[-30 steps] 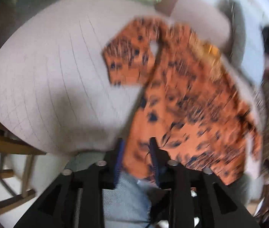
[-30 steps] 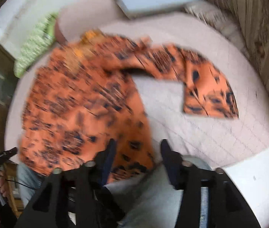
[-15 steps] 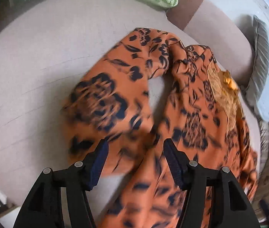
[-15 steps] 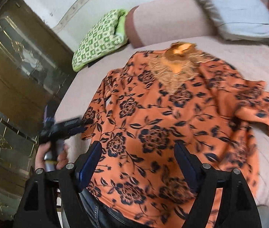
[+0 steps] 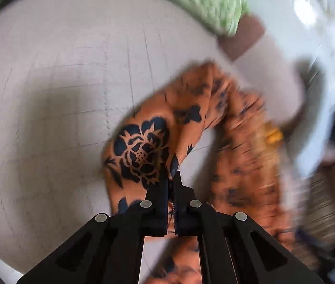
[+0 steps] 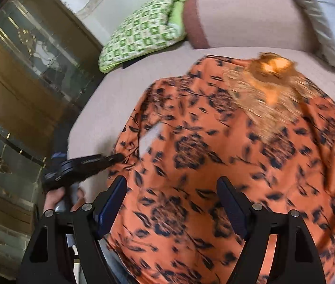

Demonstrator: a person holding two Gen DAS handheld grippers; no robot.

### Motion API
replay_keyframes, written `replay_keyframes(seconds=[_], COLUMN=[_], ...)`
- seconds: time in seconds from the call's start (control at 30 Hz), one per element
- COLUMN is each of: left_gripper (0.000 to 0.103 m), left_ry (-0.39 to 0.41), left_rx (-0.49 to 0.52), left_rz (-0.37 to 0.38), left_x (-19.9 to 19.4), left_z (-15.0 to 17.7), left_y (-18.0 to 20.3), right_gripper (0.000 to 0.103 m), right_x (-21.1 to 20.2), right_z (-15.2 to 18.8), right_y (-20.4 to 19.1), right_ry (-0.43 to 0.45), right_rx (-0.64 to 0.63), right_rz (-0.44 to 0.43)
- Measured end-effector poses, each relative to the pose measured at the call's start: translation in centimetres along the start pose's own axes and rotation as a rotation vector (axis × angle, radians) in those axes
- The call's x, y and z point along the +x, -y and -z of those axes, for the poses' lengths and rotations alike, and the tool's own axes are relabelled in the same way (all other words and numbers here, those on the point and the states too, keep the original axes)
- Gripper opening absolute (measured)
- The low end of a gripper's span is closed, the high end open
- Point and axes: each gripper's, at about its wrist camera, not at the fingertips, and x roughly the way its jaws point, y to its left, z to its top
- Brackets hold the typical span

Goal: Fold small clothes

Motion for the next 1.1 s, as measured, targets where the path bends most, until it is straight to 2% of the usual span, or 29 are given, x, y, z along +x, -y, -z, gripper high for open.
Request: replay_keyframes(seconds=[0.07,0.1,0.23,0.4,0.5,0.57,0.6,0.63,0.67,0.77,0.9,1.0,1.07,1.1], left_gripper=[0.001,0.001,0.001,0.001,0.001,0.001,0.001,0.001,0.001,0.001,0.002,0.003,0.003,0.003], left_ry=[0.029,0.044,0.049,0.056,0.043,0.029,0.025,0.019,0.02,0.028,-0.001,-0.098,-0.192,-0.256], left_rx=[-0.084,-0.108,-0.066,0.124,0.221,0.257,0.261,0.271,0.284,0.342,0.494,0.588,0.627,0.623], left_rz=[0.146,0.191,0.239,0.161,0.13,0.12,0.118,0.117,0.126,0.171,0.235,0.239,0.213,0.19], left_x=[-3.5,-5.0,-8.1,-10.1,-11.2,-10.6,-10.4,-10.8,-11.5,-14.1,-16.8,-15.3,-12.4,-10.6], left_z=[-0.3,-0.5,-0.1,1.4,3.2,4.0,4.3,4.8,5.2,6.6,10.3,13.5,16.0,17.2], left_y=[-2.1,-2.6,-2.0,1.7,3.5,4.7,5.5,6.0,6.2,8.4,13.0,15.9,17.3,17.6], right_gripper=[0.08,0.08,0.08,0.08,0.079,0.056,0.018,0.005,0.005,0.006,0.007,0.007,0.008,0.008], right_x=[1.2,2.1,5.5,10.7,13.7,15.6,16.0,16.2,15.7,10.7,4.3,1.3,0.2,0.5], right_z=[-1.2,-2.0,-5.1,-9.2,-11.3,-12.0,-12.1,-12.0,-11.9,-11.6,-9.6,-7.3,-5.2,-3.7], right_y=[-1.1,-1.8,-3.8,-7.6,-9.3,-10.3,-10.5,-10.7,-10.7,-10.8,-7.5,-3.4,0.2,3.3], right_ry=[-0.017,-0.031,-0.079,-0.179,-0.25,-0.293,-0.309,-0.329,-0.333,-0.236,-0.149,-0.101,-0.085,-0.085], right_rx=[-0.007,-0.005,0.048,0.094,0.08,0.03,0.011,0.001,0.002,-0.043,0.012,0.062,0.114,0.179], right_rz=[-0.043,-0.081,-0.216,-0.309,-0.285,-0.198,-0.17,-0.143,-0.144,-0.155,-0.197,-0.204,-0.205,-0.211])
